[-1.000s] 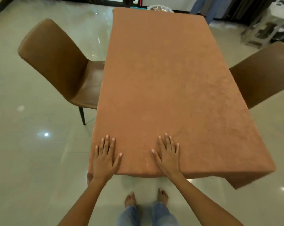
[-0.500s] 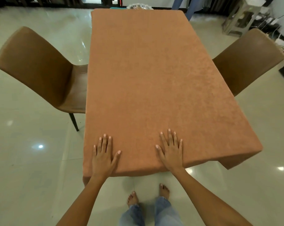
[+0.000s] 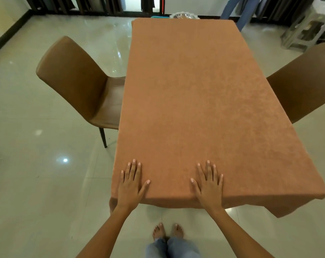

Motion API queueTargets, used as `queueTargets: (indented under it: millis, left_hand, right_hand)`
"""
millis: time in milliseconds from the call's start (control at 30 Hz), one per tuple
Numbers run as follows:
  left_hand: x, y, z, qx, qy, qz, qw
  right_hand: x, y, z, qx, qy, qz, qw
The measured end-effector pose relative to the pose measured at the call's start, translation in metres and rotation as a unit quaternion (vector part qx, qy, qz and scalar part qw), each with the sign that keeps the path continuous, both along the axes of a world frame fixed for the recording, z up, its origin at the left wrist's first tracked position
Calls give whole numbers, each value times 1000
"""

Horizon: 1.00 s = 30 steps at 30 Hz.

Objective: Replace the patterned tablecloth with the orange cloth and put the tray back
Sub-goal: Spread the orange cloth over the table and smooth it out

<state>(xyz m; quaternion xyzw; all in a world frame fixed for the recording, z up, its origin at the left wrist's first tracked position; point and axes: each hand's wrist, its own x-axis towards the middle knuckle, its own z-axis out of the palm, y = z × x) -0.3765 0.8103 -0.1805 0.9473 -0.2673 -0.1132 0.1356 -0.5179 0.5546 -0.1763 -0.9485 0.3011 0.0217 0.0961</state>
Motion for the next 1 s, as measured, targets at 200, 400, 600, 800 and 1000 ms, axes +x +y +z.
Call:
queueTargets:
  millis: [200, 400, 600, 800, 1000]
  left_hand:
    - [11, -14, 26, -6, -5, 7, 1000]
    - [37, -20, 41, -75, -25, -34, 996]
    - [108, -5, 48, -159, -74, -93, 980]
    - [224, 33, 59, -173, -110, -163, 965]
    - [325, 55, 77, -151, -119, -177, 965]
  right_hand:
    - [21, 2, 13, 33, -55, -33, 997]
    - [78, 32, 28, 56, -117, 43, 991]
    - [172, 78, 39, 47, -214, 76, 973]
    - [282, 124, 38, 54, -248, -5, 967]
    - [377, 150, 37, 109, -267, -92, 953]
